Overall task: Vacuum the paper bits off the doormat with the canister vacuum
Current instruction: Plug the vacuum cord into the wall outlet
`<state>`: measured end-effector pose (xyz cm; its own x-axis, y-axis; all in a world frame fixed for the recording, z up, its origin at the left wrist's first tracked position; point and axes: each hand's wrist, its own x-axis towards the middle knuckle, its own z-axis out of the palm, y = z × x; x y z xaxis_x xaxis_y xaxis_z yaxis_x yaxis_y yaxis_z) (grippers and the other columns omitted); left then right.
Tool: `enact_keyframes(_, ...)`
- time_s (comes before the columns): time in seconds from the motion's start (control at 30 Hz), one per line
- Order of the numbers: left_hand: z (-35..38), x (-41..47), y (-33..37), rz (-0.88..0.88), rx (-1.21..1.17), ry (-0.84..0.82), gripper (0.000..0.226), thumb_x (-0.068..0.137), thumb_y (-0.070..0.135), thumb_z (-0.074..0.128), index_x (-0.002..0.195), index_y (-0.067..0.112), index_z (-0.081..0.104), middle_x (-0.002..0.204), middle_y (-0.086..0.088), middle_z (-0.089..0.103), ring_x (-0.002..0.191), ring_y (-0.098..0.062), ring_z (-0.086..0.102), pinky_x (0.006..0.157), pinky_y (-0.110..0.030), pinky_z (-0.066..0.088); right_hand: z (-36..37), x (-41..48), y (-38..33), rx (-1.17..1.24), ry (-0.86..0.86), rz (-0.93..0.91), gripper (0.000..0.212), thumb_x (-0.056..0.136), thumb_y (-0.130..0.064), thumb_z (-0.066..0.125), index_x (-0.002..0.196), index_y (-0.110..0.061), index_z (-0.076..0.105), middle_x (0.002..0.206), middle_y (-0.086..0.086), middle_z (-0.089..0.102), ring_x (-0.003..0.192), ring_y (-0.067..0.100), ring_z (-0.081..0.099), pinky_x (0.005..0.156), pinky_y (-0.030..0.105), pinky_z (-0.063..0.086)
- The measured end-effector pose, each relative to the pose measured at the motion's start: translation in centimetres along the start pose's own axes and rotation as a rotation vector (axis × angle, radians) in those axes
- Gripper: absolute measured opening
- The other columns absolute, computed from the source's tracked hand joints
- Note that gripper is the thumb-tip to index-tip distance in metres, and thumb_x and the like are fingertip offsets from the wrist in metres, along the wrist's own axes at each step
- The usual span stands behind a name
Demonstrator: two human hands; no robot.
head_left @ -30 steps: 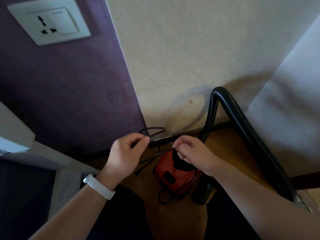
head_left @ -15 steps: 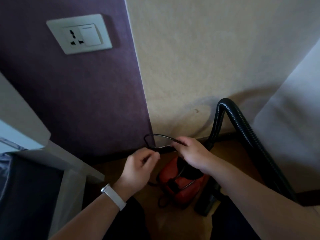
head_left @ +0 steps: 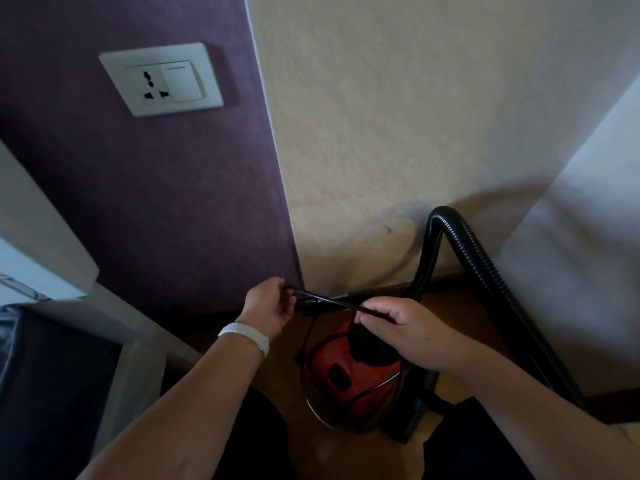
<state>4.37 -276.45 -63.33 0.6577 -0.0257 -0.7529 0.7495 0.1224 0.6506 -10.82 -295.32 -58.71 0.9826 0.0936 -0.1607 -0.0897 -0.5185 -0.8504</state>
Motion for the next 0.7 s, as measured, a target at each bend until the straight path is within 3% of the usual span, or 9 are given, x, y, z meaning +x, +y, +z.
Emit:
enact_keyframes(0.1,0.9,-0.4,-0.3,0.012,0.065,-0.075,0.015,0.098,0.018,0.060,0.085,0.010,0.059,0.064,-0.002,0.057,0.048,-0.011,0.051,0.036,-0.018,0.042,-0.7,-0.3,0.9,0.004,0.001,-0.013,0.023,0.102,-0.036,0.052,0.097,-0.021,0.069,0.089,0.000,0.066,0.082,0.012,0.062,0.071,0.023,0.047)
enact_keyframes(0.17,1.7,-0.7,-0.9,0.057,0.107,-0.067,0.012,0.097,0.010,0.059,0.085,0.009,0.060,0.067,-0.003,0.053,0.052,-0.011,0.048,0.038,-0.017,0.042,-0.9,-0.1,1.1,-0.032,0.007,-0.012,0.027,0.102,-0.036,0.052,0.092,-0.015,0.066,0.080,0.002,0.062,0.070,0.010,0.057,0.063,0.020,0.044)
enact_keyframes(0.3,2.3,-1.8,-2.2,0.384,0.290,0.073,0.009,0.097,0.011,0.054,0.102,0.012,0.061,0.075,-0.005,0.058,0.058,-0.015,0.052,0.051,-0.028,0.044,-0.7,1.0,1.5,-0.125,-0.059,0.065,0.031,0.101,-0.035,0.054,0.088,-0.007,0.058,0.068,-0.001,0.050,0.053,0.004,0.044,0.051,0.015,0.035)
enact_keyframes(0.43,2.3,-4.7,-4.1,0.693,0.440,0.052,0.007,0.095,0.016,0.060,0.096,0.022,0.057,0.082,-0.011,0.063,0.063,-0.014,0.056,0.057,-0.031,0.048,1.7,2.8,1.0,-0.200,-0.122,0.081,0.017,0.097,-0.042,0.058,0.088,-0.028,0.060,0.083,-0.009,0.062,0.068,0.001,0.056,0.064,0.020,0.045)
enact_keyframes(0.5,2.1,-5.8,-5.1,0.774,0.460,0.024,0.011,0.094,0.017,0.063,0.093,0.025,0.055,0.080,-0.010,0.064,0.063,-0.012,0.057,0.059,-0.030,0.049,3.3,3.5,0.2,-0.152,-0.119,0.046,0.013,0.097,-0.041,0.056,0.104,-0.032,0.064,0.096,-0.012,0.067,0.083,0.001,0.061,0.075,0.025,0.051)
enact_keyframes(0.6,1.6,-6.4,-5.6,0.716,0.377,0.025,0.015,0.094,0.016,0.065,0.099,0.024,0.054,0.084,-0.007,0.064,0.067,-0.008,0.059,0.056,-0.019,0.049,4.7,3.7,-0.4,-0.151,-0.072,-0.037,0.026,0.101,-0.040,0.049,0.122,-0.031,0.061,0.101,-0.009,0.070,0.086,0.005,0.064,0.075,0.030,0.054)
enact_keyframes(0.7,1.7,-5.8,-4.4,0.396,0.058,-0.027,0.019,0.094,0.006,0.063,0.105,0.018,0.052,0.083,-0.008,0.061,0.067,-0.013,0.058,0.058,-0.024,0.050,4.5,3.0,-0.4,-0.243,-0.096,-0.079,0.025,0.103,-0.046,0.042,0.106,-0.028,0.059,0.082,-0.007,0.064,0.066,0.003,0.056,0.062,0.030,0.047)
